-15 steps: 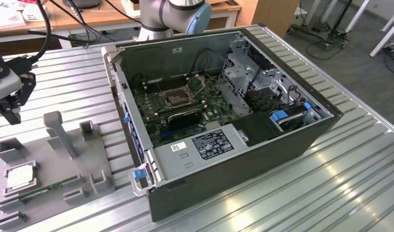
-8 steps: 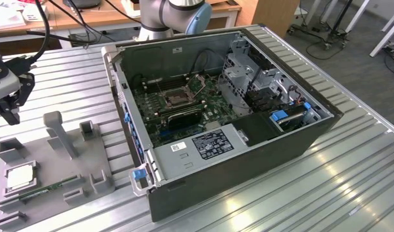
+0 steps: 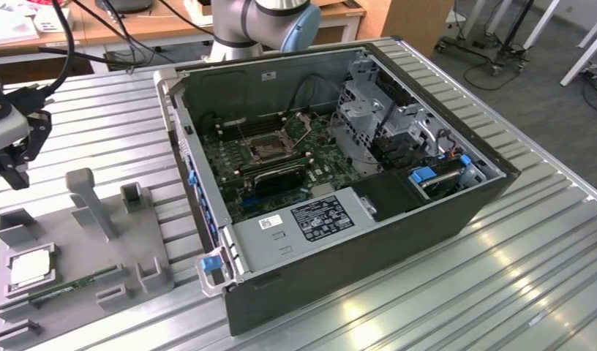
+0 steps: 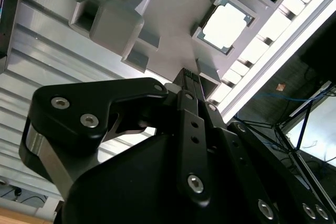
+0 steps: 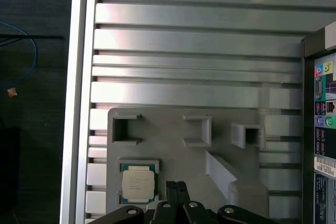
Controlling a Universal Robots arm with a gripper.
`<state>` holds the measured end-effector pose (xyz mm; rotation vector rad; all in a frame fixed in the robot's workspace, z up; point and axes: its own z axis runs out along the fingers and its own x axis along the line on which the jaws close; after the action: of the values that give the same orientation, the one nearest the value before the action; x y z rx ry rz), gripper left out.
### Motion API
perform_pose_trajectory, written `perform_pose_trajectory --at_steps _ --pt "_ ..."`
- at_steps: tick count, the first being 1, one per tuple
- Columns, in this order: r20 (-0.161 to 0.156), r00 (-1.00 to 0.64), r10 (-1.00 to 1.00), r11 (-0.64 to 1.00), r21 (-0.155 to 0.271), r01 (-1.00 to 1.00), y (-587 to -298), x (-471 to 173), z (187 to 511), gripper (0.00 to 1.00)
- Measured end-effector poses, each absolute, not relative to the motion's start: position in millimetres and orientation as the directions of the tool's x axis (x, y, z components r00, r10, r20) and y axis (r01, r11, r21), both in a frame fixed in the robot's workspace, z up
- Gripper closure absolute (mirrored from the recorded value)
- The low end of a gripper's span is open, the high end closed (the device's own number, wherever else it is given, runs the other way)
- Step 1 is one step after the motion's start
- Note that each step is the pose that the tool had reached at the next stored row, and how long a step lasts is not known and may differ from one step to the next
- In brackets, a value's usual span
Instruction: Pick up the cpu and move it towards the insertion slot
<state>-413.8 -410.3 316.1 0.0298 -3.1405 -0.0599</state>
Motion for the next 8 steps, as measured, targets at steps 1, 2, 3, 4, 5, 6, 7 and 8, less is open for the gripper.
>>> perform_pose_trajectory --at_steps 1,2,3,4,5,6,7,8 --pt "0.0 -1.0 -0.019 0.999 0.038 -0.019 -410.3 -414.6 316.0 0.89" --pt "0.0 -1.0 -0.019 0.999 0.038 -0.019 -410.3 -415.5 315.9 0.89" --pt "0.0 -1.0 -0.019 0.999 0.038 -0.019 -410.3 -416.7 315.7 0.89" --pt "0.0 -1.0 -0.019 0.999 0.038 -0.019 -410.3 -418.2 315.4 0.89" --pt "0.0 -1.0 -0.019 0.999 0.038 -0.019 -410.3 -419.4 315.1 0.89" --pt "0.0 -1.0 -0.019 0.999 0.038 -0.019 -410.3 -420.6 314.7 0.89" --pt "0.0 -1.0 -0.019 0.999 0.038 -0.019 -410.3 -421.5 314.0 0.89" --pt "0.0 -1.0 -0.019 0.999 0.038 -0.019 -410.3 -422.1 313.1 0.89"
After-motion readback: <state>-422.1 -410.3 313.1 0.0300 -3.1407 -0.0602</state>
